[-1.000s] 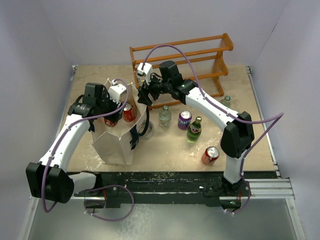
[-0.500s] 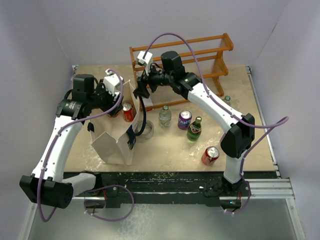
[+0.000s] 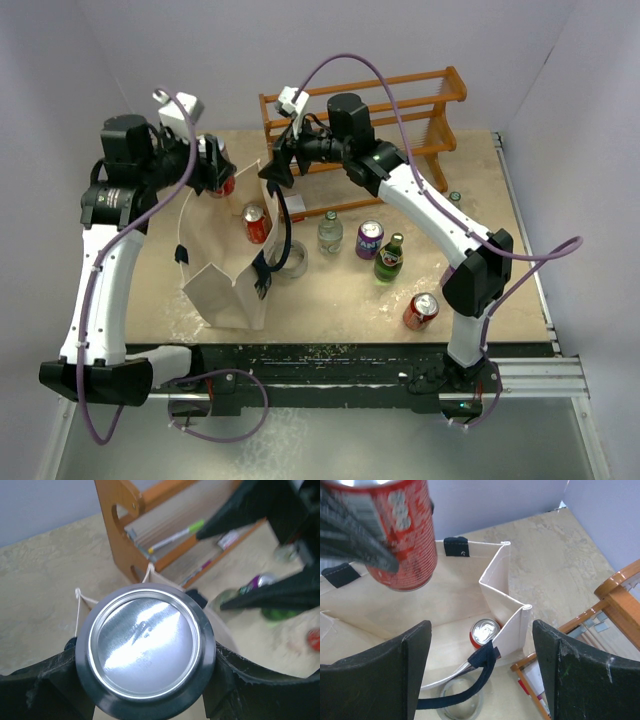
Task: Place the beverage into the canvas bag
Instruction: Pick up the drink from the canvas bag, then adjust the drink.
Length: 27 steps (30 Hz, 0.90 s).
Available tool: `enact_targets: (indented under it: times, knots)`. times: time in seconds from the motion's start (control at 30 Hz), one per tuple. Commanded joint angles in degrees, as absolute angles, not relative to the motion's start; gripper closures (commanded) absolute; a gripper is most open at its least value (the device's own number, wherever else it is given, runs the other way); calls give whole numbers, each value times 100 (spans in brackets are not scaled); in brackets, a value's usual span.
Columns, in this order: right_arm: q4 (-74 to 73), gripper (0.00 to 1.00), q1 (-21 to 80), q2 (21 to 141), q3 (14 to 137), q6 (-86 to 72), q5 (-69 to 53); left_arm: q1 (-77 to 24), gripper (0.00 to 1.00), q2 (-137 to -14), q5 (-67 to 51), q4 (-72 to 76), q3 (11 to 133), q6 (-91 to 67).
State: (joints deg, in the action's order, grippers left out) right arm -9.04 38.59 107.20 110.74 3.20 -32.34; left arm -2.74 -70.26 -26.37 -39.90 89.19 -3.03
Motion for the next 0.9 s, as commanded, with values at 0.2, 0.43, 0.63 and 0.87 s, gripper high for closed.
enact_targets:
  times: [0.2,0.43,0.63,0.87]
  knots:
    - [681,8,3902,10177,10924,-423,-3344,419,100,-7644,-3830,-2204,9613,-4079]
    - [792,7,4124,10538,11276,-828,-3271,457,100,-7648,-3935,-2003,9728,-4893]
    - [763,7,4309,10549,11224,-840,-3167,520,100,-7558,-4044,-1791,9636,-5460]
    - [1080,10,4430,10733,11305,-1063,-3045,610,100,-7413,-4178,-1706,9397,-5874]
